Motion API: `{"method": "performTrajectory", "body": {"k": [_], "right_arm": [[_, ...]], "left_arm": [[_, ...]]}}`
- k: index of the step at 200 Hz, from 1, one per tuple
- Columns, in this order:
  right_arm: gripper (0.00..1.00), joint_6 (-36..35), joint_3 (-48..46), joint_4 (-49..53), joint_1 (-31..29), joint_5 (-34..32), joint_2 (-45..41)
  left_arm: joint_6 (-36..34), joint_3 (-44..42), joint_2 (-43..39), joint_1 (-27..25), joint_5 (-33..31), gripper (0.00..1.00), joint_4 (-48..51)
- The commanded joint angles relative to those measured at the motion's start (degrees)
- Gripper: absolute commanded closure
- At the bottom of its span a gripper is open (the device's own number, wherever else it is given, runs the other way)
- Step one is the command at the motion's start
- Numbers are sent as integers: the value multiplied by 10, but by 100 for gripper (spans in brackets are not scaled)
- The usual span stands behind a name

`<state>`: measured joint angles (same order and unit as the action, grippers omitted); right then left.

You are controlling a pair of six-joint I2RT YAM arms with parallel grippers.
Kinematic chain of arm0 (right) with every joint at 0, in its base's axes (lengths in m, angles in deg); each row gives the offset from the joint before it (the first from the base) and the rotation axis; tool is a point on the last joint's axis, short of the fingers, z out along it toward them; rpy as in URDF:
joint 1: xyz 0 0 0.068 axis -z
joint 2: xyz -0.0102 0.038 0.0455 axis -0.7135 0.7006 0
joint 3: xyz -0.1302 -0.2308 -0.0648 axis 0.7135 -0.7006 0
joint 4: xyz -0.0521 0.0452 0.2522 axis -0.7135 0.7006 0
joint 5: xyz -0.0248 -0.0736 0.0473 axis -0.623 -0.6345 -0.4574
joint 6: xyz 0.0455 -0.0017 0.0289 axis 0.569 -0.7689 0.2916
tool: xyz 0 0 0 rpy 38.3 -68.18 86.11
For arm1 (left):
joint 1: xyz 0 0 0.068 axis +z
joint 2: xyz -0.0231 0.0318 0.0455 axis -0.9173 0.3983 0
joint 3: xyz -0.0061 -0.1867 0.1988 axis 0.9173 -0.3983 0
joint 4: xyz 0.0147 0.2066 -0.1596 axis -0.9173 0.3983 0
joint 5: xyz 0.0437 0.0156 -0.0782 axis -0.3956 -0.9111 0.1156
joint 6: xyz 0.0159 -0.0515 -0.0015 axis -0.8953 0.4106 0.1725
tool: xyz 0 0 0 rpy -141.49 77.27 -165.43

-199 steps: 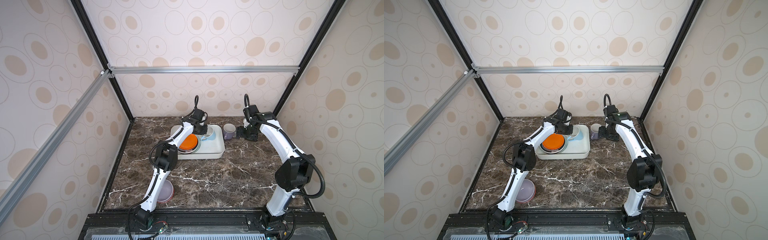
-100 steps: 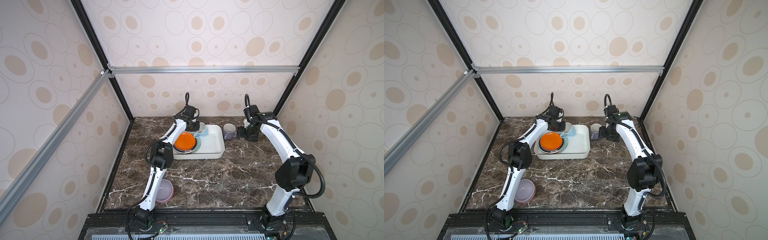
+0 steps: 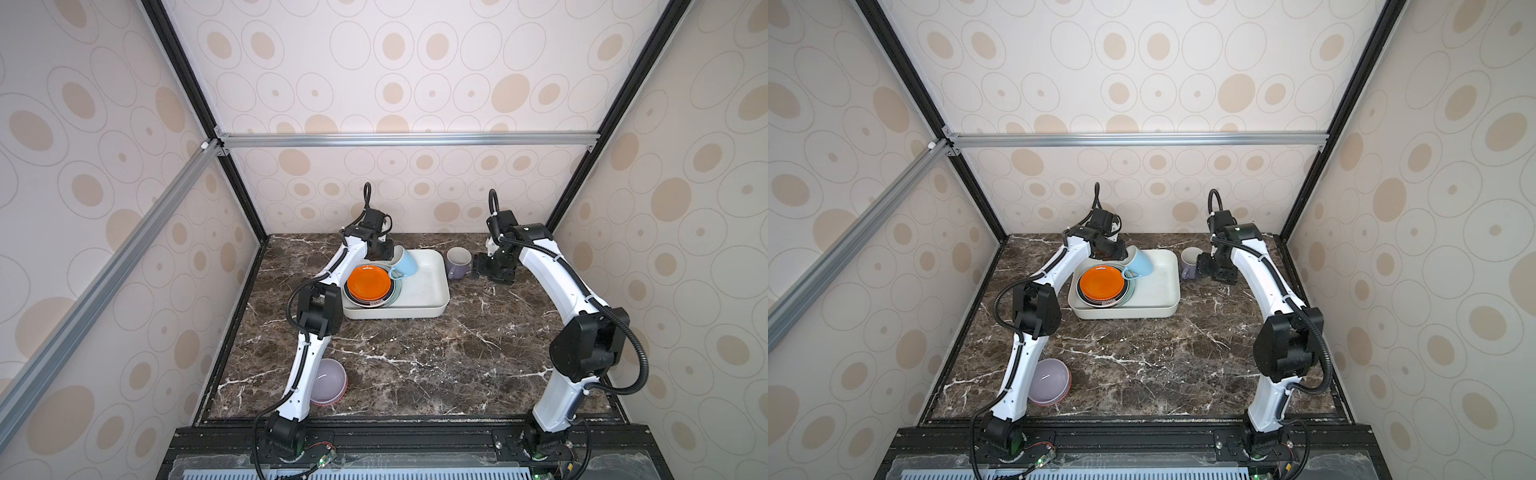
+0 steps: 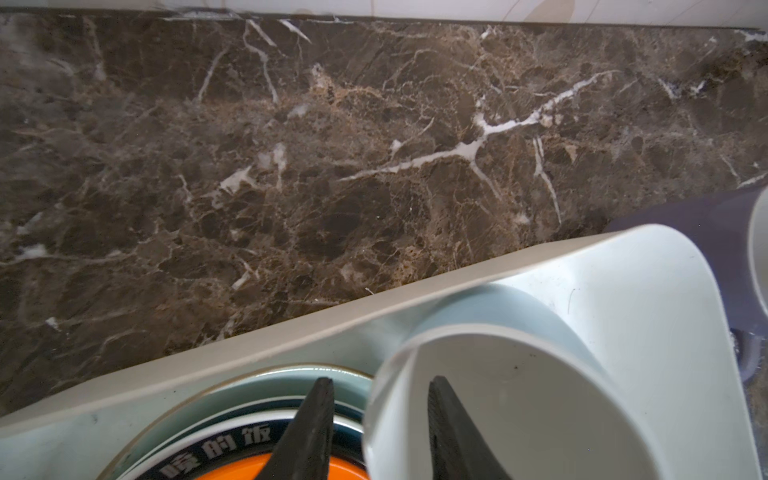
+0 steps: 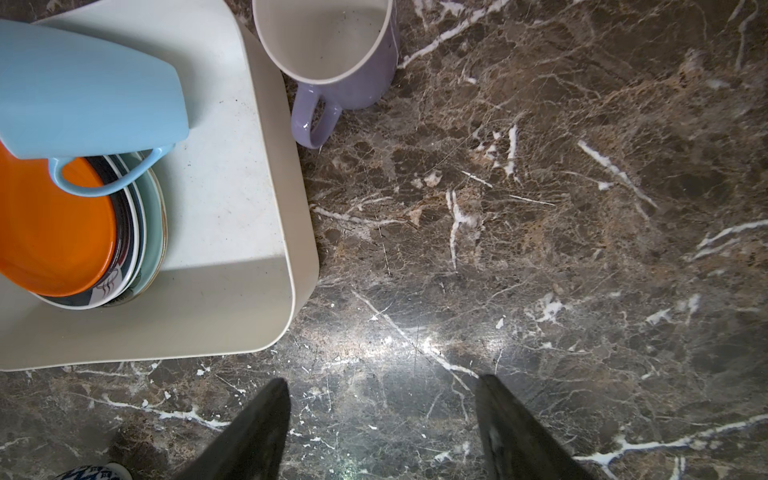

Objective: Place the mixed dishes into the plastic bin

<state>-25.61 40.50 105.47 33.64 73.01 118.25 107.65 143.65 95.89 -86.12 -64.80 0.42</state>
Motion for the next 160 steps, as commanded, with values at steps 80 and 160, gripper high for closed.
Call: {"method": "performTrajectory", "body": {"k": [80, 160], "right_arm": [[26, -7, -35, 27, 4, -21, -27], [26, -18, -82, 0, 6, -15, -61]], "left_arm": [[27, 20, -7, -15, 64, 74, -37], [37, -32, -55, -24, 39, 67, -1]]}}
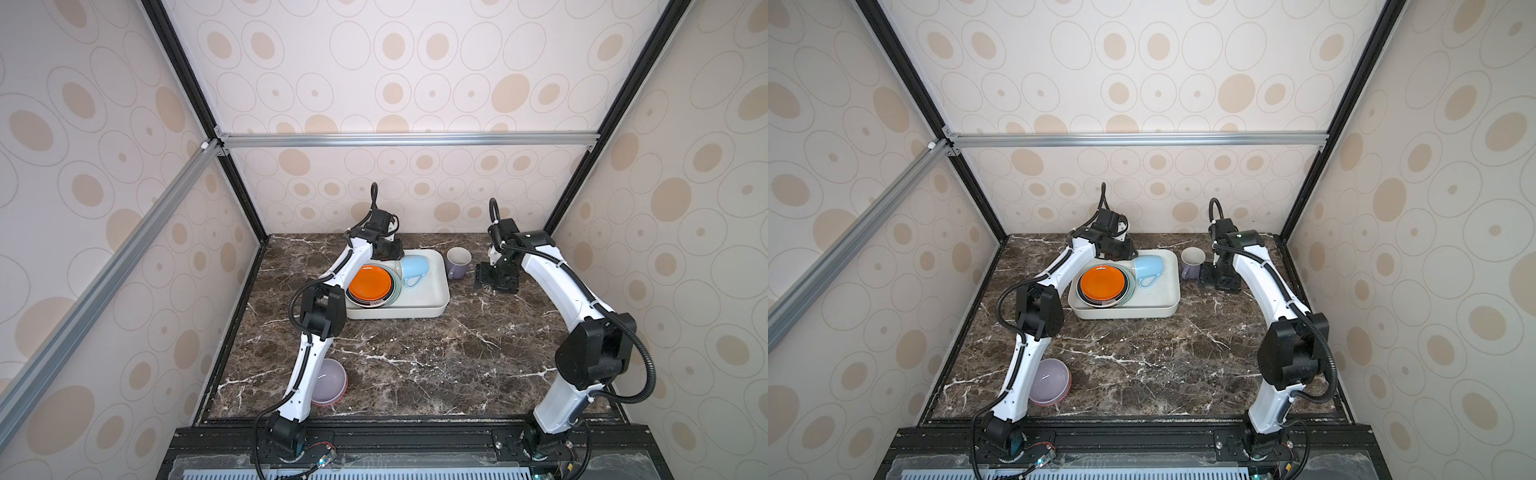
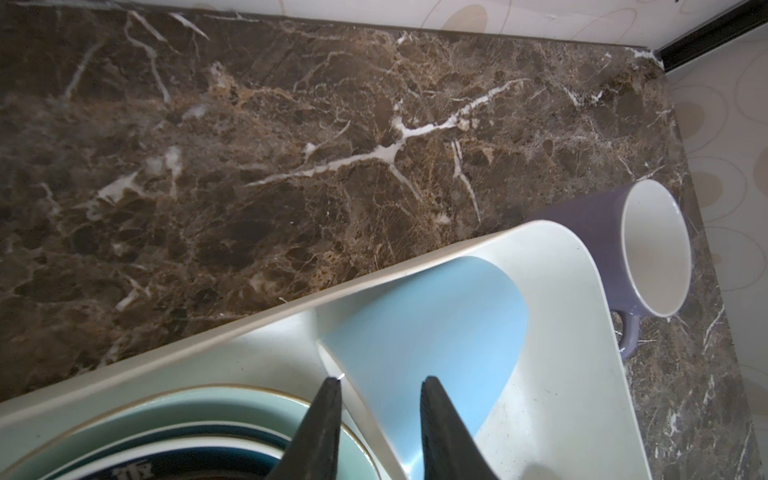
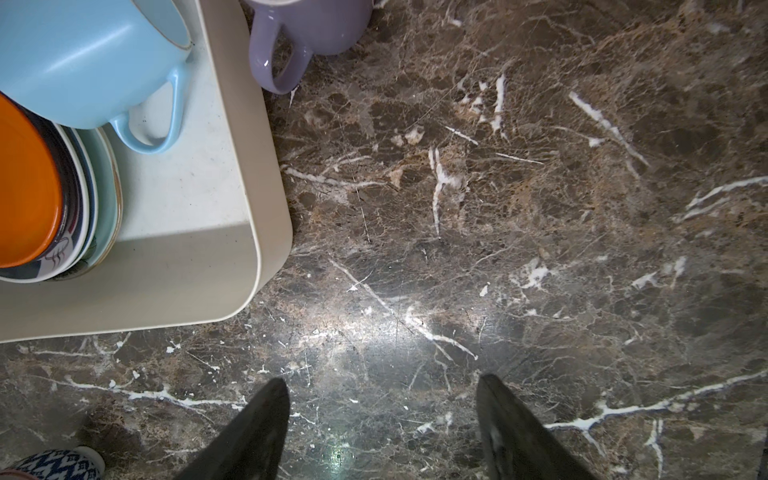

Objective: Place the mixed dishes into the plastic bin

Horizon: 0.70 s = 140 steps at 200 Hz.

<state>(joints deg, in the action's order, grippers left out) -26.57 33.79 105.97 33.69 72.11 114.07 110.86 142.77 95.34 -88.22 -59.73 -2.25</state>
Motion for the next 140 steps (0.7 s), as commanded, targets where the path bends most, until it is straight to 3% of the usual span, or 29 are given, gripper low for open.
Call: {"method": "performTrajectory", "body": {"k": [1, 30, 46, 103, 140], "right_arm": [[25, -9, -15, -5, 6, -6, -20], [25, -4, -33, -20, 6, 2, -31], [26, -4, -41, -23, 6, 6, -34], [26, -4, -84, -29, 6, 5, -72], [26, -2, -114, -27, 8, -5, -112]], "left_arm": [[5, -25, -51, -3, -13, 67, 26], [14, -102, -100, -11, -49, 66, 10], [26, -143, -125, -11, -55, 60, -13], [60, -219, -146, -34, 3, 44, -86], [76, -226, -133, -48, 8, 44, -111]]}}
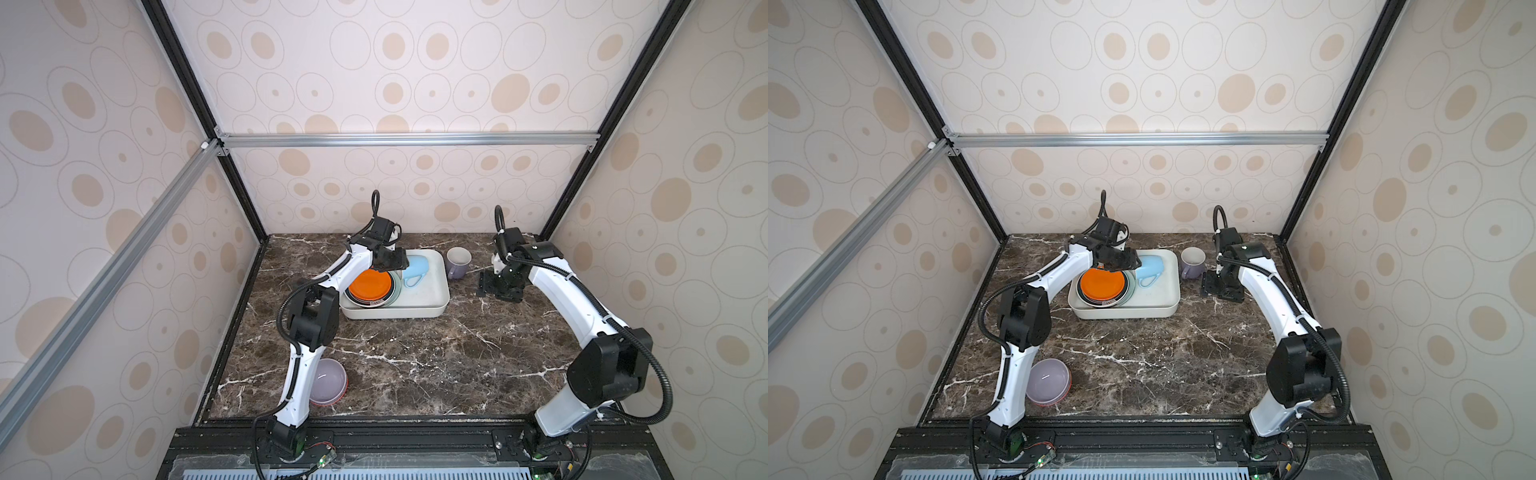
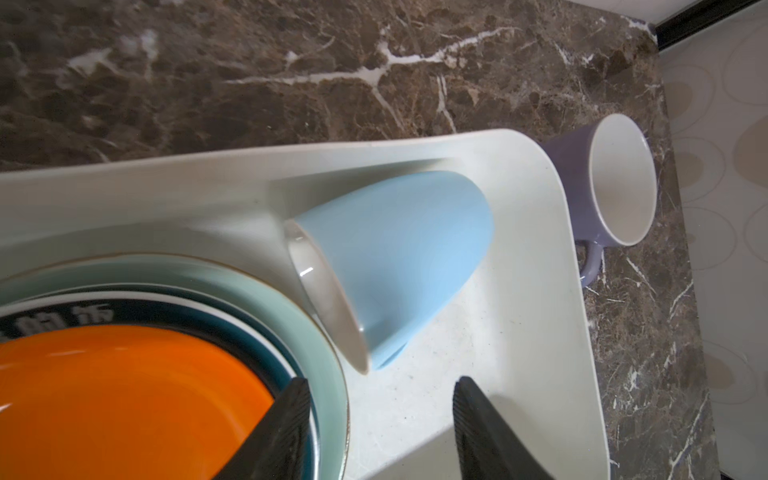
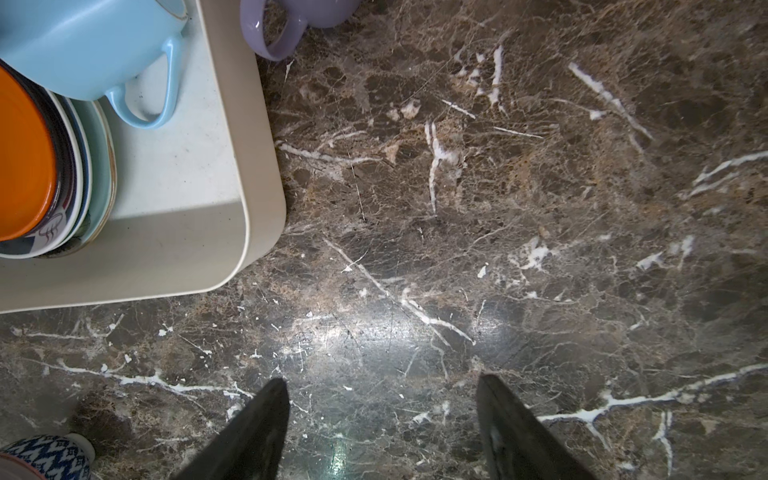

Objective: Place the mixed dishes into the plastic bin

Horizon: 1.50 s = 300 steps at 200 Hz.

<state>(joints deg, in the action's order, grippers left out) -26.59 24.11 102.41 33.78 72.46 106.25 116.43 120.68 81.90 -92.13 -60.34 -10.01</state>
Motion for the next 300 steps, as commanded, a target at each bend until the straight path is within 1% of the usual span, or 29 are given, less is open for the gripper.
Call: {"method": "performTrajectory", "body": {"k": [1, 26, 60, 97, 135, 167, 210, 242, 300], "right_arm": [[25, -2, -18, 8, 7, -9, -35], [26, -5, -40, 12, 10, -17, -56], [26, -9, -55, 18, 17, -21, -76], [25, -16, -59, 22, 30, -21, -90], [25, -20, -60, 18, 36, -9, -86], [25, -27, -47, 20, 37, -4, -74], [25, -37, -29, 28, 39, -4, -61], [25, -41, -10, 39, 41, -11, -56], [25, -42, 8, 52, 44, -18, -50]], "left_arm": [[20, -6, 2, -9, 14, 44, -35], [27, -17, 4, -9, 7, 43, -55], [29, -5, 21, -9, -2, 44, -53], [23, -6, 6, -9, -22, 43, -48], [10, -6, -10, -9, -43, 42, -42], [-3, 17, 0, -8, -57, 39, -34], [-21, 84, 44, -7, -52, 38, -13], [-21, 113, 73, -6, -39, 38, -10], [-20, 112, 83, -5, -33, 38, -13]]}}
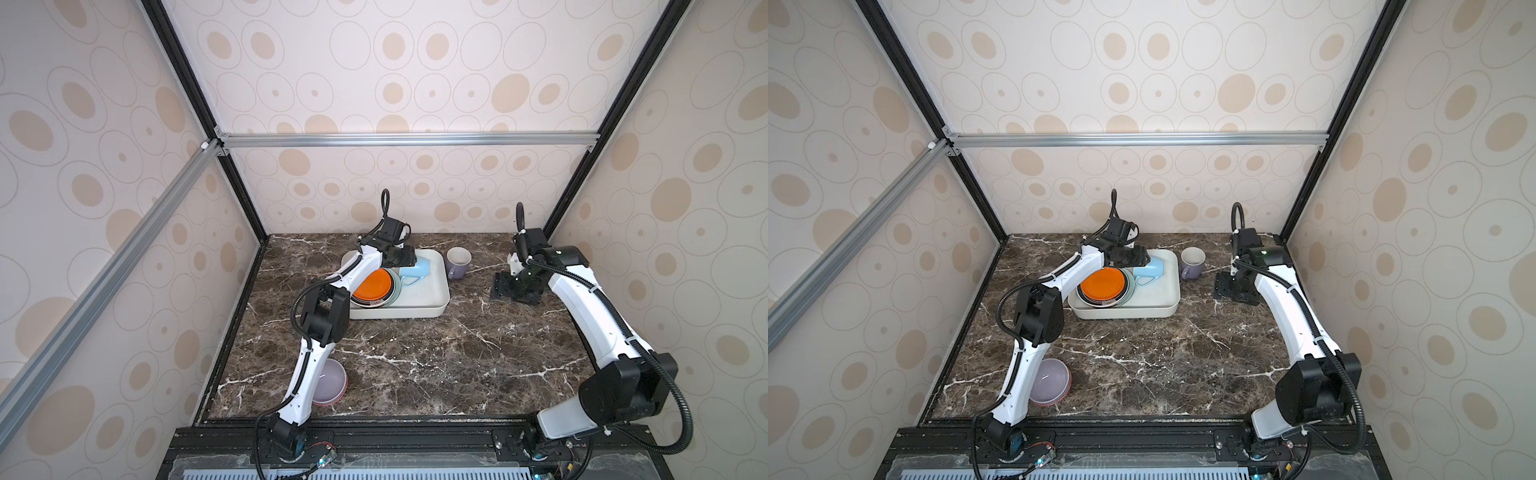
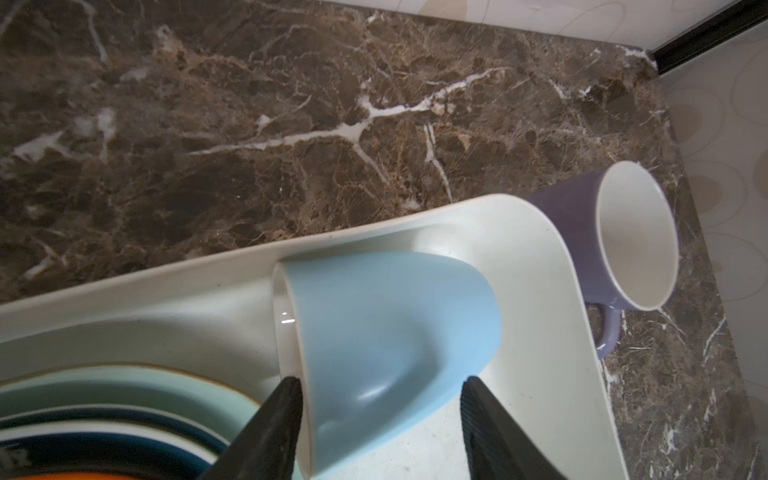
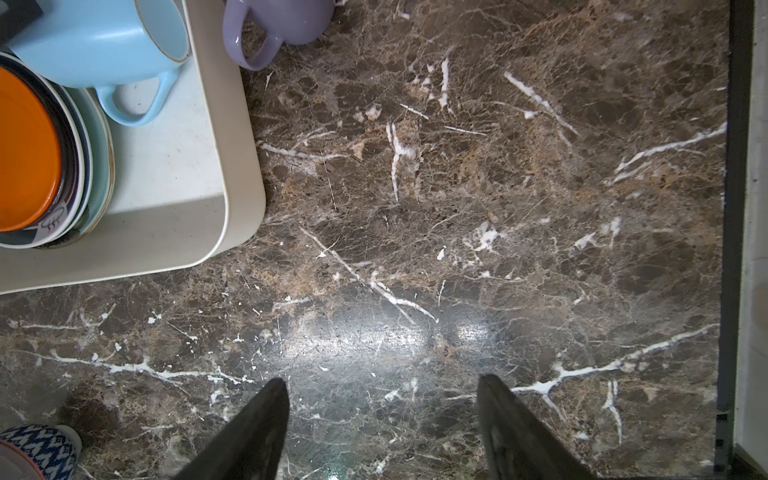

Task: Place the mixed dishes into the plastic bin
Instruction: 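Hold the mug rim with the left gripper while the right rests beside the bin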

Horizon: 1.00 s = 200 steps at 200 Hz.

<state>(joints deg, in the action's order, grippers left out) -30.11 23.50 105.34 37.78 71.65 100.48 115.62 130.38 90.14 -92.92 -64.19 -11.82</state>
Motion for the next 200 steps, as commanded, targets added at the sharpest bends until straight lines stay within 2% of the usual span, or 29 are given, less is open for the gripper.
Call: {"method": "performTrajectory", "body": {"k": [1, 47, 145, 175, 200], "right_arm": [[25, -6, 14, 22, 3, -10, 8], [25, 1, 14, 21, 3, -5, 14], [26, 12, -3, 31, 4, -10, 1], [26, 16, -12, 30, 3, -11, -6], [26, 19, -24, 24, 4, -8, -12]], "left_arm": [[-12, 15, 0, 3, 6, 38, 5], [-8, 12, 14, 5, 30, 40, -4], [10, 29, 41, 5, 83, 85, -32], [5, 75, 52, 4, 82, 91, -4], [-1, 124, 62, 3, 79, 90, 37]]}}
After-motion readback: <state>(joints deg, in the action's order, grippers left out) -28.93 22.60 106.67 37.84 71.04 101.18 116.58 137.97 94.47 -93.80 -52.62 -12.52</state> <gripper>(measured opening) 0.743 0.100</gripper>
